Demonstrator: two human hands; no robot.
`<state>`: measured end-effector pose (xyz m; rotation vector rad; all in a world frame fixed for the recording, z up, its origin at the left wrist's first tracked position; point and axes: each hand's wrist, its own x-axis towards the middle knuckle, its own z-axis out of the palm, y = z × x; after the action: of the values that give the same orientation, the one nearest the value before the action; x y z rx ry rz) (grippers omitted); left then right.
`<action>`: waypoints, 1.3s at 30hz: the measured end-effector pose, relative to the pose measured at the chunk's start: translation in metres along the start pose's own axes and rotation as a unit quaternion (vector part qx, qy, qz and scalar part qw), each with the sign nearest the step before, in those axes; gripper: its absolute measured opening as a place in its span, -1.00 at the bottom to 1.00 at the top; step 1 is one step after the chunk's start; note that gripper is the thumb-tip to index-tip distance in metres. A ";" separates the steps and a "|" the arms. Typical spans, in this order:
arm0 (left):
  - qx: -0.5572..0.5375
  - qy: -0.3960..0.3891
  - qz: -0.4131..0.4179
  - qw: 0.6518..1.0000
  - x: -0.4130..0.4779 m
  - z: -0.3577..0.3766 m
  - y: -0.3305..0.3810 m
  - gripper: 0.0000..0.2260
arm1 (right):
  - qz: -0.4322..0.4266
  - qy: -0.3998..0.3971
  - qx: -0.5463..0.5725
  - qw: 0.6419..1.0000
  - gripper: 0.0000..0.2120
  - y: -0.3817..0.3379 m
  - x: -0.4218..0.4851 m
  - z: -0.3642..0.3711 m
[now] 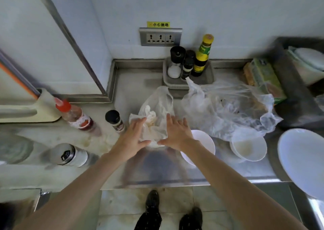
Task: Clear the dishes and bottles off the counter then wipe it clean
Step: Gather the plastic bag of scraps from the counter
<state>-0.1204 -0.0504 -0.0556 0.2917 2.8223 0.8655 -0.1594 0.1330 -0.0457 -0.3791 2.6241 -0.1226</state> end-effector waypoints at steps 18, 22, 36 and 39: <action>-0.286 -0.015 0.070 0.956 -0.003 -0.014 0.039 -0.19 | -0.173 0.193 0.436 0.862 -0.63 0.001 -0.083 -0.020; -0.231 0.019 0.102 0.967 -0.003 -0.018 0.054 -0.74 | -0.122 0.193 0.473 0.851 -0.61 0.013 -0.109 -0.034; -0.250 -0.024 0.145 0.957 -0.009 -0.024 0.116 -0.37 | 0.014 0.137 0.763 0.632 -0.76 0.050 -0.121 -0.036; -0.299 -0.050 0.080 0.950 -0.006 -0.026 0.119 -0.26 | 0.011 0.188 0.720 0.668 -0.74 0.065 -0.132 -0.040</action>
<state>-0.1042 0.0306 0.0340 0.4546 2.3184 1.6254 -0.0829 0.2342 0.0385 0.3002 1.9606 -2.2240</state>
